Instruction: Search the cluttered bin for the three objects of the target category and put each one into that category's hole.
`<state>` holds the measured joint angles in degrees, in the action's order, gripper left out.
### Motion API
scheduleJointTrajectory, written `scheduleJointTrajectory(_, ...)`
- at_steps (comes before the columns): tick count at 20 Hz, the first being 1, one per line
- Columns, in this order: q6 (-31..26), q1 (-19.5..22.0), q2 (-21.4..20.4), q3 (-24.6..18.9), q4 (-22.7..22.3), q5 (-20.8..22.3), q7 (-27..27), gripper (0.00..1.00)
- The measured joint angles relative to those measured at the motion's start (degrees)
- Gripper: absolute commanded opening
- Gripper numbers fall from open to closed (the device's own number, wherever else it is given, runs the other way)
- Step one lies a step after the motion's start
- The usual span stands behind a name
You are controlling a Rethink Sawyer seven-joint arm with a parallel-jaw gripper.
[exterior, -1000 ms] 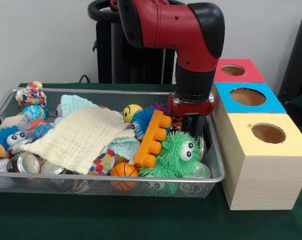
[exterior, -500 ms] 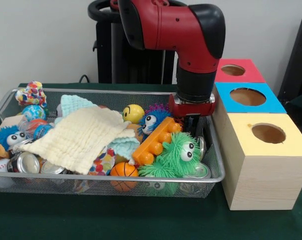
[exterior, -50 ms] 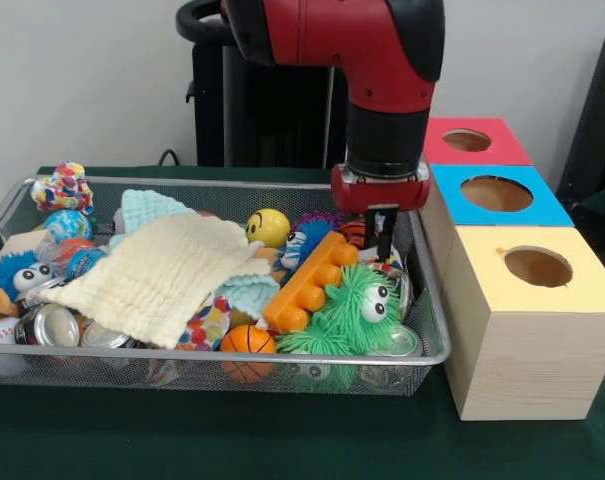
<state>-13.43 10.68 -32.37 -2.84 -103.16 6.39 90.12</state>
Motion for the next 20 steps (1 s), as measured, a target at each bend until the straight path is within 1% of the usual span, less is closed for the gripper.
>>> scheduleJointTrajectory(7,-0.7,1.0,-4.2,0.0,-1.6,0.2,0.0,0.0)
scheduleJointTrajectory(13,-1.7,1.1,-6.3,-0.1,-2.7,0.2,0.0,0.0)
scheduleJointTrajectory(20,-3.7,3.6,-10.2,-2.3,-5.1,0.2,0.0,0.0)
